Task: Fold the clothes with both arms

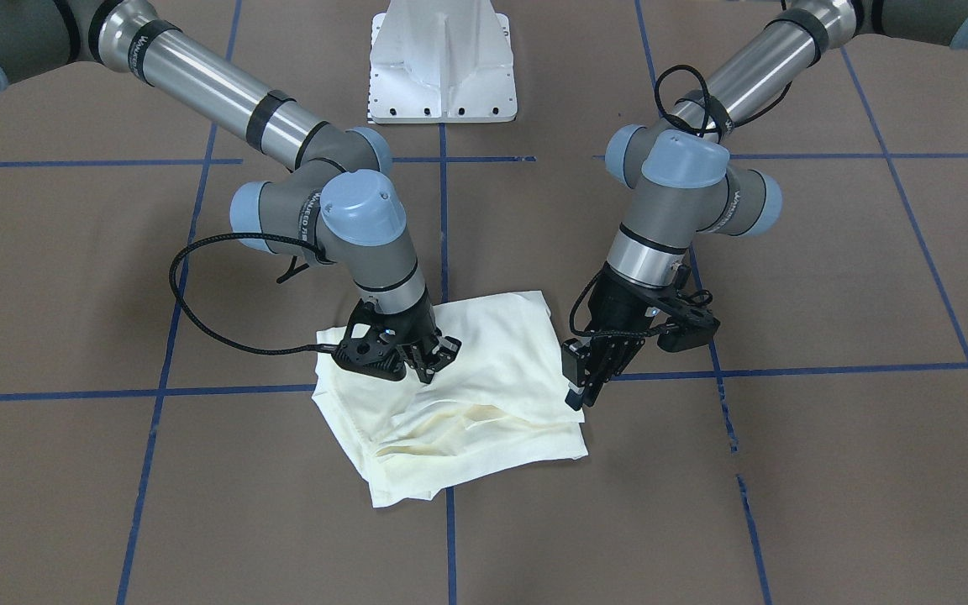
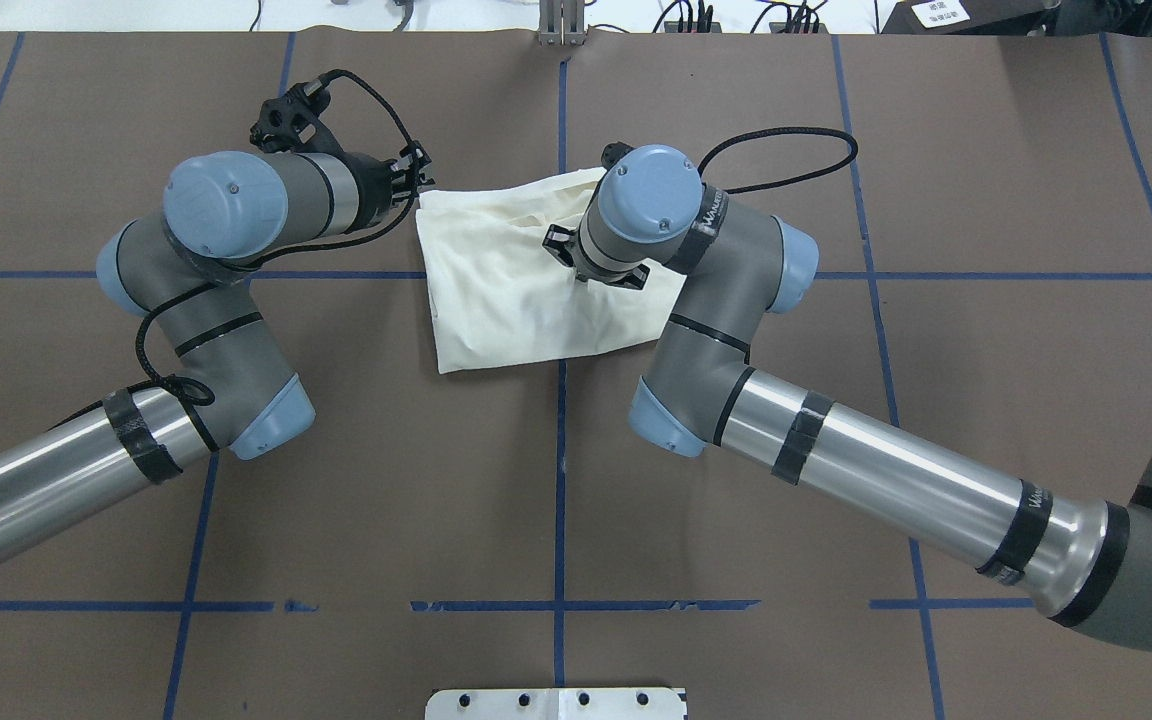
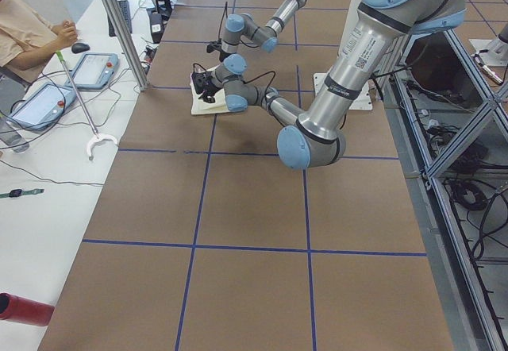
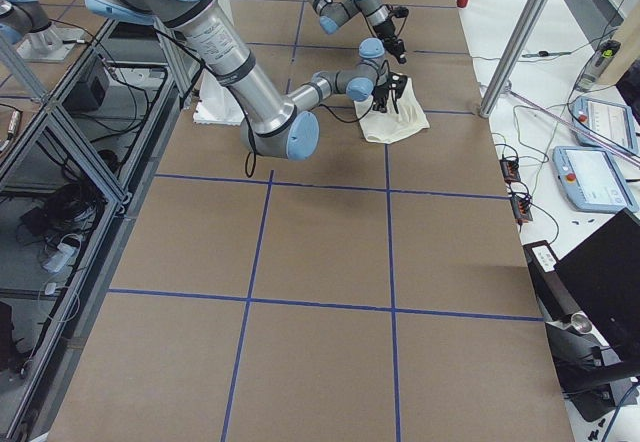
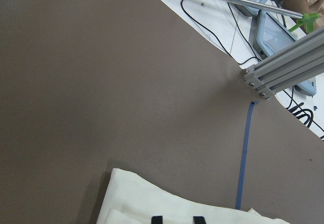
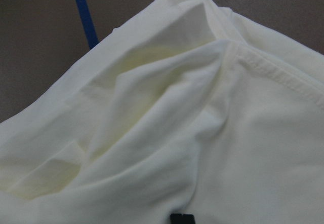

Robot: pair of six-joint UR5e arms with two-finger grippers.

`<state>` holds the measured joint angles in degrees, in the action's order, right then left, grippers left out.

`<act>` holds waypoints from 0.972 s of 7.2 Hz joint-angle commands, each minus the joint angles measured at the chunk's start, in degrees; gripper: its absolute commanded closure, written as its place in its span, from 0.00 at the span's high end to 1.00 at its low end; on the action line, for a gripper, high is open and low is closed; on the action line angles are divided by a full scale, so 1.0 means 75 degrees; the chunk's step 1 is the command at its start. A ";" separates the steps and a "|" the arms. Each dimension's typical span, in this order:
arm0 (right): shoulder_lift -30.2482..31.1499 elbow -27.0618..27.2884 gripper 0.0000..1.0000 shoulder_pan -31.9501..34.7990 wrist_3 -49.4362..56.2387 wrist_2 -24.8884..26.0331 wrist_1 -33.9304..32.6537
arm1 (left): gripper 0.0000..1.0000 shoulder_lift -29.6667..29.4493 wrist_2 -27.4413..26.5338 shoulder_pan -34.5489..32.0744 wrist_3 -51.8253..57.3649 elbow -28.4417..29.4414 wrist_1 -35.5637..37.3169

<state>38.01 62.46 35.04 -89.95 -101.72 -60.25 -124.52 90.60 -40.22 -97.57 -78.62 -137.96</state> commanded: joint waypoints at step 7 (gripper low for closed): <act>-0.1166 -0.3123 0.00 0.1714 0.1927 0.0063 0.1178 | 0.33 -0.0073 -0.0021 0.0497 -0.0245 -0.0122 -0.0004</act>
<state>29.23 40.76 46.91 -77.47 -101.21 -51.50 -124.75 90.51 -38.13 -99.35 -79.13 -137.93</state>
